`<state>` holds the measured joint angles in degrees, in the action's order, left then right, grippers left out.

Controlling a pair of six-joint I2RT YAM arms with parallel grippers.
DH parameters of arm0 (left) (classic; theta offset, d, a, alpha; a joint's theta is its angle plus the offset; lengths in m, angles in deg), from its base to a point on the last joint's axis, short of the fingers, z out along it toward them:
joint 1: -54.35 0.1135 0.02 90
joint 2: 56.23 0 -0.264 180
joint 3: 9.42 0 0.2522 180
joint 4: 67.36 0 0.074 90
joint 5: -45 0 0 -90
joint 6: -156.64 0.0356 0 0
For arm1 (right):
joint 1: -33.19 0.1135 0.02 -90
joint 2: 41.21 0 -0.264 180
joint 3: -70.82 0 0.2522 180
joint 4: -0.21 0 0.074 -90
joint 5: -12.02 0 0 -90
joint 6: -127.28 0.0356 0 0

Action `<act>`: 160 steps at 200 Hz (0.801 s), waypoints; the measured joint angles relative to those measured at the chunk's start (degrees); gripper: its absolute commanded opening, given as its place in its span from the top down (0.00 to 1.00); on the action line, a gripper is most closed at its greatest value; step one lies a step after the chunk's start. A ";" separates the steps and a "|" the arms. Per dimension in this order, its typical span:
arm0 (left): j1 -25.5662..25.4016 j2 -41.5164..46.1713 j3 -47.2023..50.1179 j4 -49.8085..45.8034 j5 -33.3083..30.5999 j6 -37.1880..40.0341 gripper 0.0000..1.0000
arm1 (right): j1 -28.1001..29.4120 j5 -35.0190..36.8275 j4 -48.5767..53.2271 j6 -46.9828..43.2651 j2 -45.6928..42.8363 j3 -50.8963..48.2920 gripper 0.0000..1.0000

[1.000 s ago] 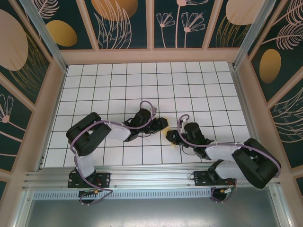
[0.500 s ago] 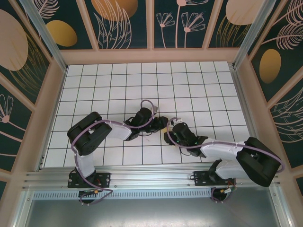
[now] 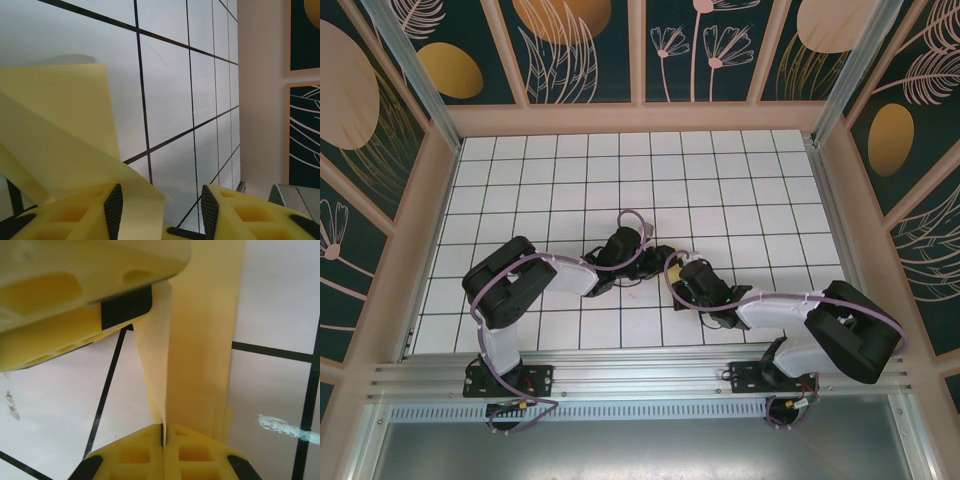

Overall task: Fold a paper plane with a square sheet of paper (pick it up from the middle)
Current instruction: Fold the wing for the fifth time at the center of the table.

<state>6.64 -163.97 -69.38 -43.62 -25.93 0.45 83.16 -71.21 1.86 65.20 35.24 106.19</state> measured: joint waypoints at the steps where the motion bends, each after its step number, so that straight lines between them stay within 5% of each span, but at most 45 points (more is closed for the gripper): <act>1: 0.00 0.00 0.00 -0.02 0.00 0.00 0.51 | 0.00 -0.04 -0.04 0.09 0.00 0.00 0.97; 160: 0.11 5.75 4.74 -0.61 -3.19 0.39 0.49 | -0.04 -11.65 -17.55 9.86 6.67 -3.34 0.95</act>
<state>6.75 -158.22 -64.63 -44.24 -29.12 0.84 83.12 -82.86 -15.70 75.06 41.90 102.84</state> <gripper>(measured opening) 0.512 0.065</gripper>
